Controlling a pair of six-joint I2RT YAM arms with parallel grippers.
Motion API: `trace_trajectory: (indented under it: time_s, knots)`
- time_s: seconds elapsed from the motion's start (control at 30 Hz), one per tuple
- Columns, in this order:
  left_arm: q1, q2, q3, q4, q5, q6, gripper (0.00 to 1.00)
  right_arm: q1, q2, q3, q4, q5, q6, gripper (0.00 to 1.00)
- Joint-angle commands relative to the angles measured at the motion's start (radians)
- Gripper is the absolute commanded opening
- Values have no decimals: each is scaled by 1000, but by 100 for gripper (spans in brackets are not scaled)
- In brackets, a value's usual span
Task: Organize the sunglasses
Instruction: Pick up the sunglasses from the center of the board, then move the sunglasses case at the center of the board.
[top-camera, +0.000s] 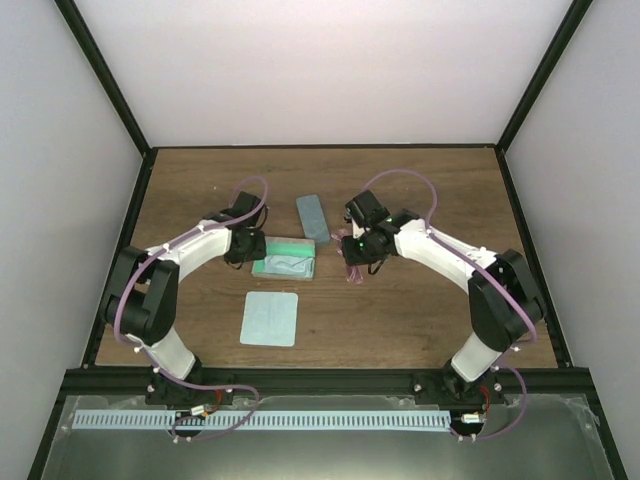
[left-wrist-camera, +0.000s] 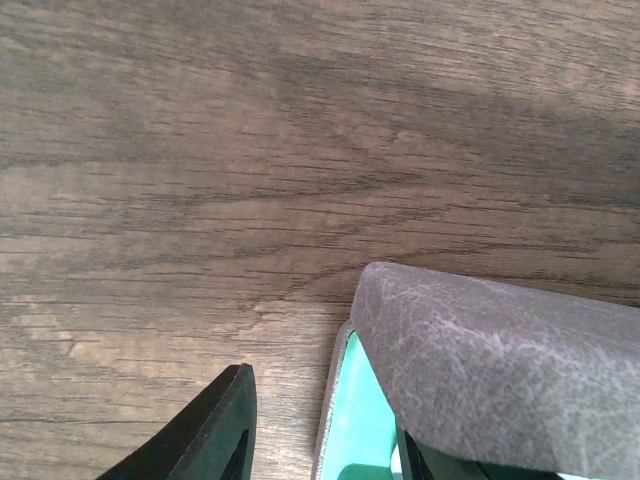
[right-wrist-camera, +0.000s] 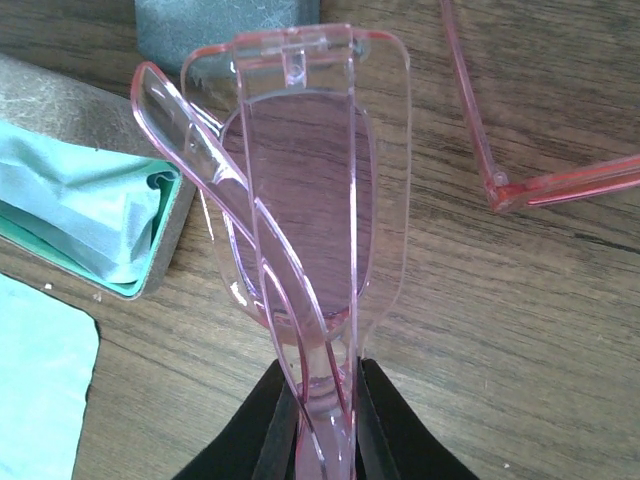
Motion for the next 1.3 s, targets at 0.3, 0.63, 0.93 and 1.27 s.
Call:
trace_trajectory:
  time_s: [0.3, 0.63, 0.93, 1.27]
  knots:
    - [1, 8, -105, 137, 23, 65, 31, 6, 29, 53, -3, 27, -58, 10]
    - [-2, 16, -137, 185, 62, 133, 5, 6, 17, 42, 1, 25, -33, 10]
    - [-48, 31, -117, 234, 134, 216, 4, 1, -69, 33, -31, 42, 9, 9]
    - [-190, 132, 29, 214, 227, 422, 4, -95, -218, -26, -133, 87, 53, 9]
